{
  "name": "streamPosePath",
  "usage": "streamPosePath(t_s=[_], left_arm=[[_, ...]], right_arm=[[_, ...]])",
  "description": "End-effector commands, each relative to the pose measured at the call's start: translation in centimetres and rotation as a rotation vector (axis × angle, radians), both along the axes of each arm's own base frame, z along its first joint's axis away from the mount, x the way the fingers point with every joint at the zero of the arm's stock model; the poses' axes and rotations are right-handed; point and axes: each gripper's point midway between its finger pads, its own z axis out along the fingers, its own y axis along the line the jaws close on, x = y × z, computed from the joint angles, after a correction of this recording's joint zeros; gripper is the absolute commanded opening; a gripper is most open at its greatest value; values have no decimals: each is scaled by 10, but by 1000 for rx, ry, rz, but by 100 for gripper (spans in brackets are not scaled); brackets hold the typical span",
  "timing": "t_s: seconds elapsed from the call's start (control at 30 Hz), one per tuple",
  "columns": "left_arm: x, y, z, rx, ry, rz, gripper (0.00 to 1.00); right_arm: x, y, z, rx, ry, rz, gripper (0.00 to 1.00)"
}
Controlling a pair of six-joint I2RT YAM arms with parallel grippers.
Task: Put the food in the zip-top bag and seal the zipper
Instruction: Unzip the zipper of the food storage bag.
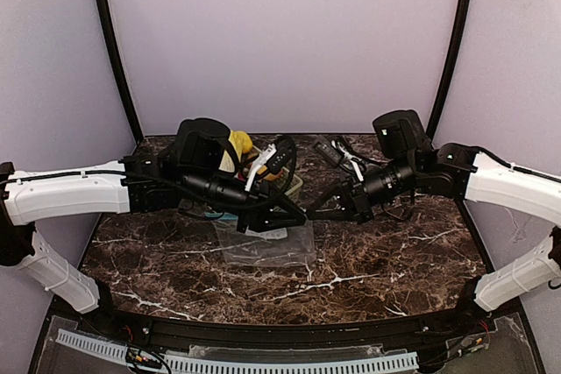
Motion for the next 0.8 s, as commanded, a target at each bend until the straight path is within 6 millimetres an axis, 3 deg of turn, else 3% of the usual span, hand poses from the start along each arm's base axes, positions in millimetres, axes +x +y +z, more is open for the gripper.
streamPosePath(t_s=[0.0,0.13,0.5,0.77], left_arm=[[-10,6,1,1,13,-22,24],[-8,5,0,6,6,-15,33],[7,16,22,-11,-87,46,51],[2,11,11,17,-20,-24,57]], right_arm=[[-1,2,21,56,-54,10,0],[-4,3,19,57,-34,38,0],[-12,3,13,47,-2,79,0],[-14,3,17,58,-2,92,0]])
